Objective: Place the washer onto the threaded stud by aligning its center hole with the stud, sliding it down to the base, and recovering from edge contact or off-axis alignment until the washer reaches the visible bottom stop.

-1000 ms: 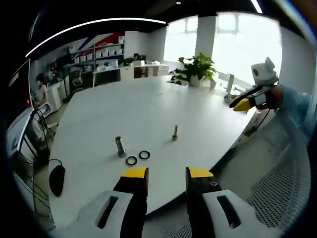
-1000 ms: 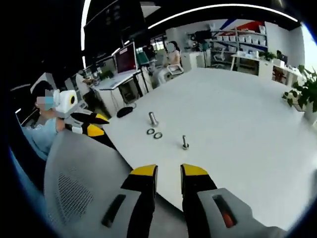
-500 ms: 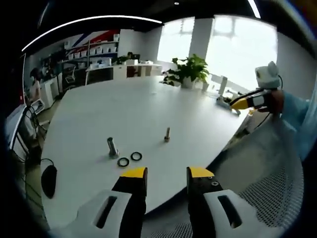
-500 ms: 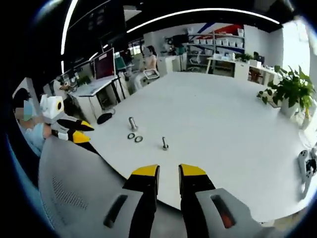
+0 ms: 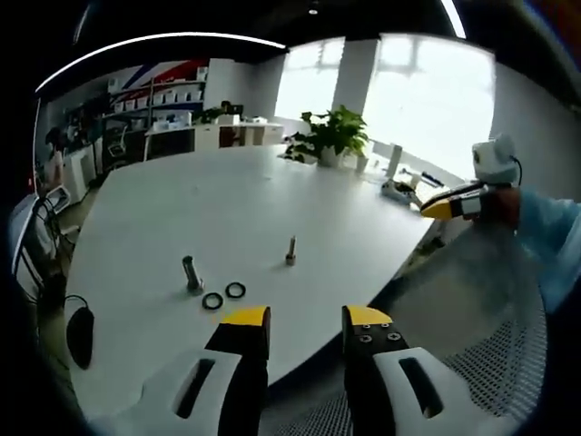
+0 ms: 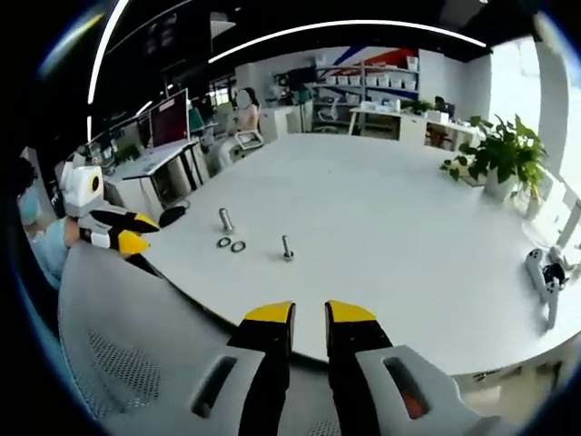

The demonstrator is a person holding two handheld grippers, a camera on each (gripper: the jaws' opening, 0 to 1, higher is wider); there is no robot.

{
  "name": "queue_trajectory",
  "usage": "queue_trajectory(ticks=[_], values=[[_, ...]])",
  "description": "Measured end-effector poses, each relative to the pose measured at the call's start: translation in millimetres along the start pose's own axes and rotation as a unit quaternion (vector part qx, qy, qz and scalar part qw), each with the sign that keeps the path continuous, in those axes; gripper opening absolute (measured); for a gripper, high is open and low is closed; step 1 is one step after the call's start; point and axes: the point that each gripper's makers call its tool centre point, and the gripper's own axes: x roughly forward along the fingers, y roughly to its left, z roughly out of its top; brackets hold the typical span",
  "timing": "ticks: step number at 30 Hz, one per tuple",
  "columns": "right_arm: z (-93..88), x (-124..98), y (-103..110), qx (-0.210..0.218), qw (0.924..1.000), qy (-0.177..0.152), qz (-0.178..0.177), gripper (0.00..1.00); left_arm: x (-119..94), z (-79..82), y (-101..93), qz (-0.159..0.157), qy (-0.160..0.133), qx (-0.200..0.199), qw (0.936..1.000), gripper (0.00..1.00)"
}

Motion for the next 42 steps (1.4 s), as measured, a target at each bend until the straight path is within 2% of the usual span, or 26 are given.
queue_trajectory(ticks=[4,6,11,14,15,16,19,23,25,27,28,29,31,35,42], values=[[-2.7,3,-6,-0.018,0.9997,-0.008,-0.013,0.15,2,16.0,8.3,0.016,-0.027,0.006,0.9995,0.29],[-1.1,4,-9,-0.019,0.9994,-0.013,-0.024,0.15,0,14.8,9.0,0.016,-0.029,-0.005,0.9994,0.29],[-3.8,7,-12,-0.039,0.9982,-0.008,-0.045,0.15,2,9.6,5.9,0.012,-0.016,0.004,0.9998,0.29],[-2.5,8,-22,-0.067,0.9944,-0.005,-0.082,0.15,0,8.5,2.8,0.002,-0.017,0.003,0.9998,0.3],[-2.4,8,-22,-0.068,0.9939,-0.005,-0.086,0.15,-2,10.9,2.4,0.003,-0.025,0.007,0.9997,0.3],[-0.5,7,-24,-0.067,0.9935,-0.012,-0.092,0.14,-4,19.8,4.6,0.01,-0.05,0.01,0.9987,0.29],[-0.5,5,-24,-0.063,0.9935,-0.018,-0.093,0.14,-5,22.0,7.2,0.012,-0.054,-0.002,0.9984,0.3],[-3.1,7,-26,-0.065,0.994,-0.007,-0.088,0.14,-4,20.8,7.7,0.008,-0.053,0.0,0.9986,0.3],[-3.9,7,-27,-0.066,0.9939,-0.003,-0.088,0.14,-8,24.5,12.3,0.018,-0.063,-0.003,0.9979,0.28],[-4.5,6,-28,-0.067,0.9936,-0.004,-0.091,0.14,-8,26.0,15.0,0.012,-0.063,-0.006,0.9979,0.29],[-4.5,6,-28,-0.067,0.9935,-0.004,-0.091,0.14,-7,25.1,14.5,0.004,-0.059,-0.01,0.9982,0.31],[-4.7,6,-29,-0.068,0.9933,-0.002,-0.093,0.14,-7,29.5,10.5,-0.017,-0.067,-0.005,0.9976,0.33],[-5.6,8,-30,-0.068,0.9929,0.008,-0.097,0.14,-8,40.3,15.3,-0.014,-0.086,0.007,0.9961,0.39],[-3.0,8,-31,-0.067,0.9932,0.006,-0.096,0.14,-1,37.0,32.2,-0.011,-0.054,0.018,0.9983,0.38],[-0.4,11,-35,-0.067,0.9926,0.009,-0.101,0.14,5,36.4,62.3,0.003,-0.033,0.017,0.9993,0.34]])
